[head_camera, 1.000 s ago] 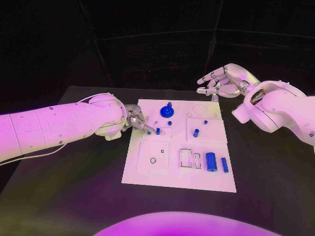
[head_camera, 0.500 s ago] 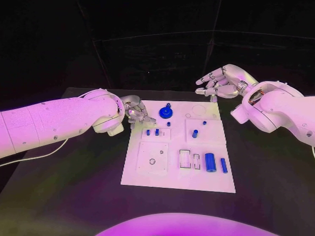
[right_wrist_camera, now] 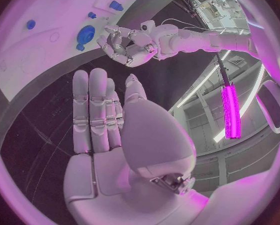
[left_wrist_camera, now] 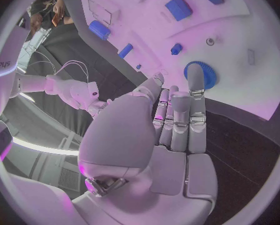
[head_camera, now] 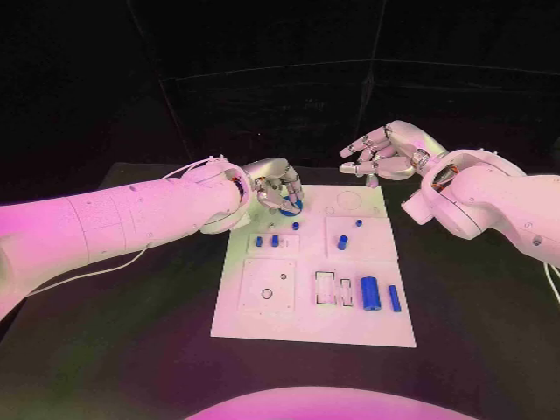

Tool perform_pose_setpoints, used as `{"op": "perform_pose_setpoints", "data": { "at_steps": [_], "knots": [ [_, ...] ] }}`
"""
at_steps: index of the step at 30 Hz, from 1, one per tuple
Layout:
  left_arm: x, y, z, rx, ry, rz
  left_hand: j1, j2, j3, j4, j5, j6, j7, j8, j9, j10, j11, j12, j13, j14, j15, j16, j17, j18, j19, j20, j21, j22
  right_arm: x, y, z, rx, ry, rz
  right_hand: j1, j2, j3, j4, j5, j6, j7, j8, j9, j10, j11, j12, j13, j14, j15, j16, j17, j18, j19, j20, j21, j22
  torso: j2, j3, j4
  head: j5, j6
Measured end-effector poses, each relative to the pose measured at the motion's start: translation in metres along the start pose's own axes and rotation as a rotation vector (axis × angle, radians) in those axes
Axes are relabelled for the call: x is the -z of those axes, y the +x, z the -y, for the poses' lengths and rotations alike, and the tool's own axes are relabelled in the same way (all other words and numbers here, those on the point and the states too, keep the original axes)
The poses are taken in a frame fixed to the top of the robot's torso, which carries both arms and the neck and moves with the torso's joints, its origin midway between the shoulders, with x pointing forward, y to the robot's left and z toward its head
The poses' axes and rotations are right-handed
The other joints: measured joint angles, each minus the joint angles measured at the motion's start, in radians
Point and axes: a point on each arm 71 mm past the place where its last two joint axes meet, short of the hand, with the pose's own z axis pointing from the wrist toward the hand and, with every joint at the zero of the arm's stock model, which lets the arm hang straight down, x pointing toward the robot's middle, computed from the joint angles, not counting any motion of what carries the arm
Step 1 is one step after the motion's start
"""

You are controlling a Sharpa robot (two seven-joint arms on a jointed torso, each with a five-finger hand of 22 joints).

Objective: Assemble the parts on the task board

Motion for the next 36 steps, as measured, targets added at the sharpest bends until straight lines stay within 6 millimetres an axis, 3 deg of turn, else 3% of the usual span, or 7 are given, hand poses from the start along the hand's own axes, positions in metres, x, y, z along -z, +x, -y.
{"op": "perform_pose_setpoints", "data": {
  "at_steps": [5, 9, 11, 18, 21, 23, 36],
  "knots": [
    [-0.01, 0.005, 0.01, -0.102, 0.087, -0.009, -0.029, -0.029, 0.011, -0.011, 0.0, 0.032, -0.004, -0.059, -0.033, 0.0, 0.0, -0.061, -0.069, 0.136, -0.002, 0.202, 0.229, 0.0, 0.083, -0.001, 0.07, 0.045, -0.001, 0.001, -0.001, -0.001, -0.002, -0.003, 0.0, 0.0, 0.0, 0.0, 0.0, 0.0, 0.0, 0.0, 0.0, 0.0, 0.0, 0.0, 0.0, 0.0, 0.0, 0.0, 0.001, 0.0, 0.0, 0.0, 0.0, 0.0, 0.003, -0.0004, -0.006, 0.001, 0.004],
    [-0.015, 0.012, 0.015, -0.169, 0.117, -0.042, -0.039, -0.025, 0.016, -0.025, -0.004, 0.057, -0.008, -0.09, -0.041, 0.024, -0.002, -0.086, -0.105, 0.181, -0.006, 0.289, 0.336, 0.0, 0.151, -0.005, 0.221, 0.188, -0.001, 0.001, -0.001, -0.002, -0.002, -0.004, 0.0, 0.0, 0.0, 0.0, 0.0, 0.0, 0.0, 0.0, 0.0, 0.0, 0.0, 0.0, 0.0, 0.0, 0.0, 0.0, 0.001, 0.0, 0.0, 0.0, 0.0, 0.0, 0.005, -0.0002, -0.0092, 0.003, 0.005],
    [-0.016, 0.015, 0.015, -0.19, 0.119, -0.058, -0.046, -0.025, 0.019, -0.028, -0.004, 0.07, -0.008, -0.1, -0.041, 0.04, -0.004, -0.09, -0.117, 0.181, -0.006, 0.304, 0.35, -0.016, 0.172, -0.007, 0.276, 0.243, -0.001, 0.002, -0.001, -0.002, -0.002, -0.005, 0.0, 0.0, 0.0, 0.0, 0.0, 0.0, 0.0, 0.0, 0.0, 0.0, 0.0, 0.0, 0.0, 0.0, 0.0, 0.0, 0.001, 0.0, 0.0, 0.0, 0.0, 0.0, 0.006, -0.0002, -0.0097, 0.003, 0.005],
    [-0.018, 0.024, 0.014, -0.241, 0.115, -0.116, -0.062, -0.027, 0.022, -0.036, -0.004, 0.093, -0.013, -0.117, -0.041, 0.068, -0.007, -0.105, -0.141, 0.183, -0.008, 0.307, 0.35, -0.016, 0.194, -0.012, 0.352, 0.318, -0.001, 0.002, -0.001, -0.003, -0.003, -0.007, 0.0, 0.0, 0.0, 0.0, 0.0, 0.0, 0.0, 0.0, 0.0, 0.0, 0.0, 0.0, 0.0, 0.0, 0.0, 0.0, 0.001, 0.0, 0.0, 0.0, 0.0, 0.0, 0.006, -0.0004, -0.0098, 0.0, 0.001],
    [-0.018, 0.027, 0.013, -0.254, 0.109, -0.135, -0.063, -0.027, 0.019, -0.039, -0.008, 0.097, -0.01, -0.124, -0.041, 0.074, -0.009, -0.109, -0.146, 0.185, -0.01, 0.307, 0.345, -0.018, 0.194, -0.012, 0.365, 0.333, -0.001, 0.002, -0.002, -0.003, -0.004, -0.008, 0.0, 0.0, 0.0, 0.0, 0.0, 0.0, 0.0, 0.0, 0.0, 0.0, 0.0, 0.0, 0.0, 0.0, 0.0, 0.0, 0.001, 0.0, 0.0, 0.0, 0.0, 0.0, 0.006, -0.0006, -0.0098, -0.001, 0.001],
    [-0.018, 0.028, 0.012, -0.261, 0.104, -0.143, -0.072, -0.027, 0.019, -0.039, -0.008, 0.1, -0.013, -0.124, -0.041, 0.075, -0.007, -0.109, -0.148, 0.185, -0.01, 0.307, 0.343, -0.031, 0.197, -0.015, 0.367, 0.339, -0.001, 0.002, -0.002, -0.003, -0.004, -0.009, 0.0, 0.0, 0.0, 0.0, 0.0, 0.0, 0.0, 0.0, 0.0, 0.0, 0.0, 0.0, 0.0, 0.0, 0.0, 0.0, 0.001, 0.0, 0.0, 0.0, 0.0, 0.0, 0.006, -0.001, -0.0098, -0.002, 0.001],
    [-0.018, 0.029, 0.005, -0.294, 0.065, -0.155, -0.072, -0.027, 0.019, -0.039, -0.008, 0.107, -0.014, -0.133, -0.041, 0.082, -0.007, -0.119, -0.155, 0.185, -0.01, 0.307, 0.337, -0.031, 0.197, -0.015, 0.378, 0.352, -0.002, 0.003, -0.002, -0.004, -0.004, -0.009, 0.0, 0.0, 0.0, 0.0, 0.0, 0.0, 0.0, 0.0, 0.0, 0.0, 0.0, 0.0, 0.0, 0.0, 0.0, -0.004, 0.002, 0.0, 0.0, 0.0, 0.0, 0.0, 0.006, -0.0002, -0.009, -0.002, -0.002]
  ]
}}
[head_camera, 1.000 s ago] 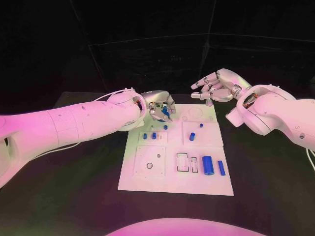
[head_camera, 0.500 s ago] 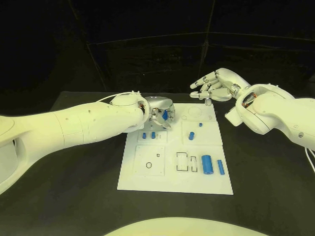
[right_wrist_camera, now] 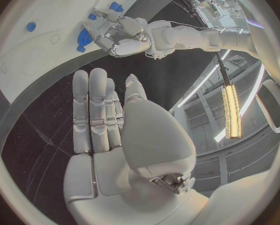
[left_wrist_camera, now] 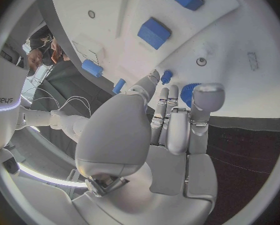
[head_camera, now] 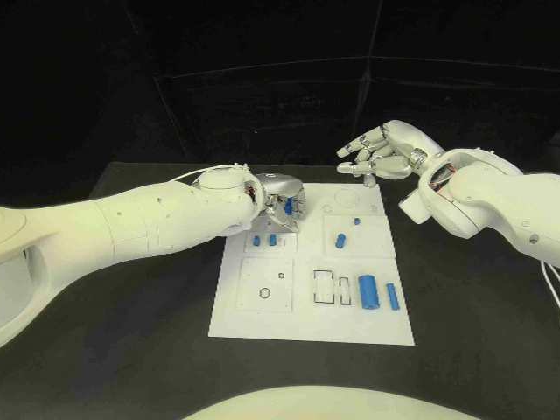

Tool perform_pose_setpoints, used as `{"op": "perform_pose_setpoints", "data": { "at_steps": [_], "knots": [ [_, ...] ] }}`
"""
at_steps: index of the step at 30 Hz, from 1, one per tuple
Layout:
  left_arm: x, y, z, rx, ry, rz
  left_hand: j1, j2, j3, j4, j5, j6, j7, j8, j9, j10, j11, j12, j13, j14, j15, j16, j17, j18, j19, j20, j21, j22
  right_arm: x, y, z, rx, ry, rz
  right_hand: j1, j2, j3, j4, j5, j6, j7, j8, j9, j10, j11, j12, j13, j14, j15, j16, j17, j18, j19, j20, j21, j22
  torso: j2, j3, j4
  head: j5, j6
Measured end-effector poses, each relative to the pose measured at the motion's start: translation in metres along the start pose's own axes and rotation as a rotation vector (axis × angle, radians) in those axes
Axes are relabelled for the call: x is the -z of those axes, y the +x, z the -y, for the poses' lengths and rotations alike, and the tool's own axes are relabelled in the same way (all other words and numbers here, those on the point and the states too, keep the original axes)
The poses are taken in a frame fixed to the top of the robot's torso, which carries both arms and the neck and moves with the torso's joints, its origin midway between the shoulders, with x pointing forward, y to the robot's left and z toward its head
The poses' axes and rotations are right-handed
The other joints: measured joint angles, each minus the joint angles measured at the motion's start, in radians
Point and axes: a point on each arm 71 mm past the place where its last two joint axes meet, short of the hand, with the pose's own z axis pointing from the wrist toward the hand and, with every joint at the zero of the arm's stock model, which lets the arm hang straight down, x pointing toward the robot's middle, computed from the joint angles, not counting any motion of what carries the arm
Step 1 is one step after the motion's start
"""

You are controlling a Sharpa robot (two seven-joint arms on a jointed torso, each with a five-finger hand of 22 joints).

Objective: Assemble the parts on the task board

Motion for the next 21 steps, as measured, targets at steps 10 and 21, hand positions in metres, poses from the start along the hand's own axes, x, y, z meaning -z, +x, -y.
{"op": "perform_pose_setpoints", "data": {
  "at_steps": [10, 21],
  "knots": [
    [0.0007, 0.0011, -0.0015, -0.005, -0.017, -0.013, 0.0, 0.0, 0.006, -0.006, 0.0, 0.004, 0.004, -0.004, 0.0, 0.004, -0.003, -0.001, -0.005, 0.0, 0.0, 0.0, -0.005, 0.0, 0.004, 0.004, 0.013, 0.012, 0.0, -0.0001, 0.0002, 0.0, 0.0, 0.0, 0.0, 0.0, 0.0, 0.0, 0.0, 0.0, 0.0, 0.0, 0.0, 0.0, 0.0, 0.0, 0.0, 0.0, 0.0, 0.0, 0.0, 0.0, 0.0, 0.0, 0.0, 0.0, -0.001, 0.0009, 0.0, -0.001, -0.004],
    [0.0038, 0.001, -0.0064, -0.005, -0.038, -0.026, 0.005, 0.013, 0.013, -0.013, 0.0, 0.018, 0.0, -0.01, 0.0, 0.018, -0.004, -0.012, -0.011, 0.0, 0.0, 0.0, -0.008, 0.0, 0.003, 0.004, 0.02, 0.019, 0.0003, -0.0004, 0.0005, 0.0, 0.001, 0.0, 0.0, 0.0, 0.0, 0.0, 0.0, 0.0, 0.0, 0.0, 0.0, 0.0, 0.0, 0.0, 0.0, 0.0, 0.0, 0.0, 0.0, 0.0, 0.0, 0.0, 0.0, -0.001, -0.001, 0.0011, 0.0004, -0.001, -0.004]
  ]
}}
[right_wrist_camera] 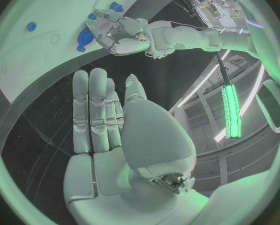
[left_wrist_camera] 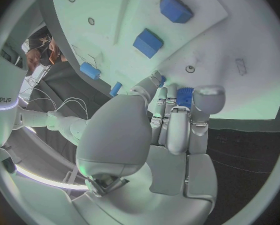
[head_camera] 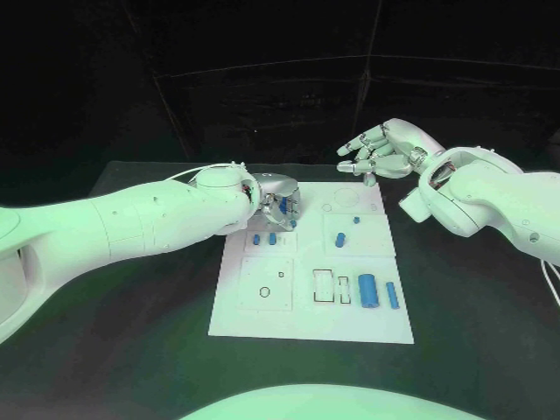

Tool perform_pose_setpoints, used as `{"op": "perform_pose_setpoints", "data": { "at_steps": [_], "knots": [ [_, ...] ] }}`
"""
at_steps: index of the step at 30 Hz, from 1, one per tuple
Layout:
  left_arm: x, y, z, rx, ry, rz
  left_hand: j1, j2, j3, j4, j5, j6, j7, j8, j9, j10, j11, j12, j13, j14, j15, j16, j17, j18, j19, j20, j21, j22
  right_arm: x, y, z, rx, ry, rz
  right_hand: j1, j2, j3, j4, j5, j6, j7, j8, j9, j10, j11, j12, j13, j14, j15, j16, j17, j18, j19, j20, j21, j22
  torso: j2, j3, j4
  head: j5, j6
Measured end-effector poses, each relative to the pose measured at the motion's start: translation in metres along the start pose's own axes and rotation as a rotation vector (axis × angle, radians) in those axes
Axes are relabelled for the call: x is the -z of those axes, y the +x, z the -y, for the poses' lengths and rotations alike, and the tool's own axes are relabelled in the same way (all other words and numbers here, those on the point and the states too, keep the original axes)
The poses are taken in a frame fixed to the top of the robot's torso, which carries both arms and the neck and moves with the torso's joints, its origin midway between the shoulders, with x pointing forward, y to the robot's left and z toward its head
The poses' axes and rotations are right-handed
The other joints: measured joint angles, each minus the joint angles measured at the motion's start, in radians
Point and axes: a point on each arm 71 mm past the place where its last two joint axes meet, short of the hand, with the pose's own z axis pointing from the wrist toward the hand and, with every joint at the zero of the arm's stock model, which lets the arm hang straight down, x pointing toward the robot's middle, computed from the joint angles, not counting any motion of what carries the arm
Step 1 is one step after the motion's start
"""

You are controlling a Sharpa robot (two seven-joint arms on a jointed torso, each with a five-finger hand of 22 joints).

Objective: Assemble the parts on the task board

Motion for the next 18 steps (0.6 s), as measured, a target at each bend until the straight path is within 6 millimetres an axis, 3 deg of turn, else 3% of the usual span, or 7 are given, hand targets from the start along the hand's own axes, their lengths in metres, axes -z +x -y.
{"op": "perform_pose_setpoints", "data": {
  "at_steps": [6, 18],
  "knots": [
    [-0.0002, -0.0003, 0.0, 0.0, -0.003, -0.003, 0.001, 0.02, 0.024, -0.007, 0.0, 0.017, -0.004, -0.004, 0.0, 0.023, -0.005, -0.006, -0.004, 0.0, 0.0, 0.0, -0.003, 0.0, 0.0, 0.0, 0.004, 0.006, -0.0001, 0.0001, -0.0001, 0.0, 0.0, 0.0, 0.0, 0.0, 0.0, 0.0, 0.0, 0.0, 0.0, 0.0, 0.0, 0.0, 0.0, 0.0, 0.0, 0.0, 0.0, 0.0, 0.001, 0.0, 0.0, 0.0, 0.0, 0.0, 0.0, 0.0, 0.0, 0.003, -0.001],
    [-0.0013, -0.0001, 0.0021, -0.001, 0.003, -0.009, 0.001, 0.02, 0.041, -0.013, 0.0, 0.025, -0.004, -0.019, 0.0, 0.042, -0.004, -0.025, -0.007, 0.0, -0.007, 0.0, -0.012, 0.0, 0.003, -0.003, 0.016, 0.022, -0.0004, 0.0005, -0.0004, 0.0, -0.001, -0.001, 0.0, 0.0, 0.0, 0.0, 0.0, 0.0, 0.0, 0.0, 0.0, 0.0, 0.0, 0.0, 0.0, 0.0, 0.0, 0.0, 0.001, 0.0, 0.0, 0.0, 0.0, 0.0, 0.001, 0.0, 0.0, 0.004, -0.003]
  ]
}}
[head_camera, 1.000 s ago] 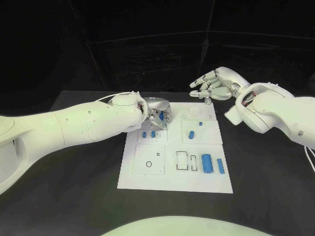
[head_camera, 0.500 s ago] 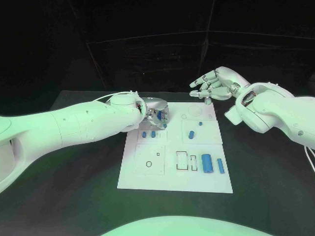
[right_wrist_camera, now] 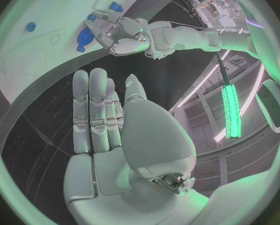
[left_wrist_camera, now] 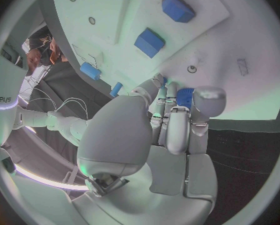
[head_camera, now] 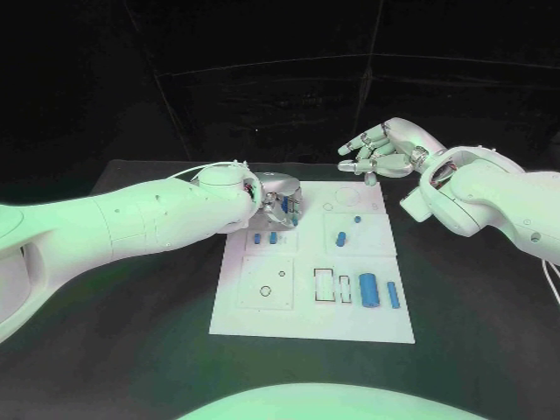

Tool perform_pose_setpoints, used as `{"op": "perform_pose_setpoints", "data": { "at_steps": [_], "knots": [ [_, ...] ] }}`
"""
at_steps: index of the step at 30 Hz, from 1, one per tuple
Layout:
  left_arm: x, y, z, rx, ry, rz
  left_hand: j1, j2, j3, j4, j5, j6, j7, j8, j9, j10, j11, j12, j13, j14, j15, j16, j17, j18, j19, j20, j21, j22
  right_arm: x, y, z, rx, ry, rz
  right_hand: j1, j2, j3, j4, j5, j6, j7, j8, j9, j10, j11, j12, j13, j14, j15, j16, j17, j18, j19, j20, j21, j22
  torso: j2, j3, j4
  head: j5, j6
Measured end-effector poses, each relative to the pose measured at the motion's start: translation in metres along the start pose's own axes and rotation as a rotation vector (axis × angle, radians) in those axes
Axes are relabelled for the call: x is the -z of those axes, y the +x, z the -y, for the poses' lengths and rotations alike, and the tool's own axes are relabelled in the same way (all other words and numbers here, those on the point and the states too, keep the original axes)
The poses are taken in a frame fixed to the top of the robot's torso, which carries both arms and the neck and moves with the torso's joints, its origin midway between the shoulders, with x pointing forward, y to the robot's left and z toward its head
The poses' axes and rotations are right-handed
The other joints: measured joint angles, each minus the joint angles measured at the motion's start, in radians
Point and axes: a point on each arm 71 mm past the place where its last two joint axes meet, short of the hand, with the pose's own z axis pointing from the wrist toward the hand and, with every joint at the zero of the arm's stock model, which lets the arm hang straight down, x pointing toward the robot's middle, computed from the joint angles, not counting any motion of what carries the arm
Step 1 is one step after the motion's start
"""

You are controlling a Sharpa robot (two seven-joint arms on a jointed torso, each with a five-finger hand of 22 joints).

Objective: Assemble the parts on the task board

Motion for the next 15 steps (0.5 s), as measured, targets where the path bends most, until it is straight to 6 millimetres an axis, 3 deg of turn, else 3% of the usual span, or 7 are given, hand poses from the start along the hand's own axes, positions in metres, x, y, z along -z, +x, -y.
{"op": "perform_pose_setpoints", "data": {
  "at_steps": [9, 15],
  "knots": [
    [0.0001, 0.0003, 0.0005, 0.0, 0.002, -0.001, -0.021, -0.021, 0.004, -0.004, -0.007, -0.012, 0.007, -0.036, -0.003, 0.001, 0.001, -0.033, 0.0, 0.0, 0.0, 0.0, -0.013, 0.0, 0.0, 0.0, 0.004, 0.008, 0.0, 0.0, 0.0, 0.0, 0.0, 0.0, 0.0, 0.0, 0.0, 0.0, 0.004, 0.0, 0.0, 0.0, 0.0, 0.0, 0.0, 0.0, 0.0, 0.0, 0.0, 0.0, 0.001, 0.0, 0.0, 0.0, 0.0, 0.0, 0.0, 0.0004, 0.0, 0.0, 0.0],
    [0.0, 0.0005, 0.0017, 0.0, 0.005, -0.001, -0.023, -0.019, 0.008, -0.007, -0.008, -0.018, 0.007, -0.042, -0.003, 0.001, 0.001, -0.039, -0.002, 0.0, 0.0, 0.0, -0.015, 0.0, 0.0, 0.0, 0.004, 0.01, 0.0, 0.0, 0.0, 0.0, 0.0, 0.0, 0.0, 0.0, 0.0, 0.0, 0.004, 0.0, 0.0, 0.0, 0.0, 0.0, 0.0, 0.0, 0.0, 0.0, 0.0, 0.0, 0.001, 0.0, 0.0, 0.0, 0.0, 0.0, 0.0, 0.0004, 0.0, 0.001, 0.001]
  ]
}}
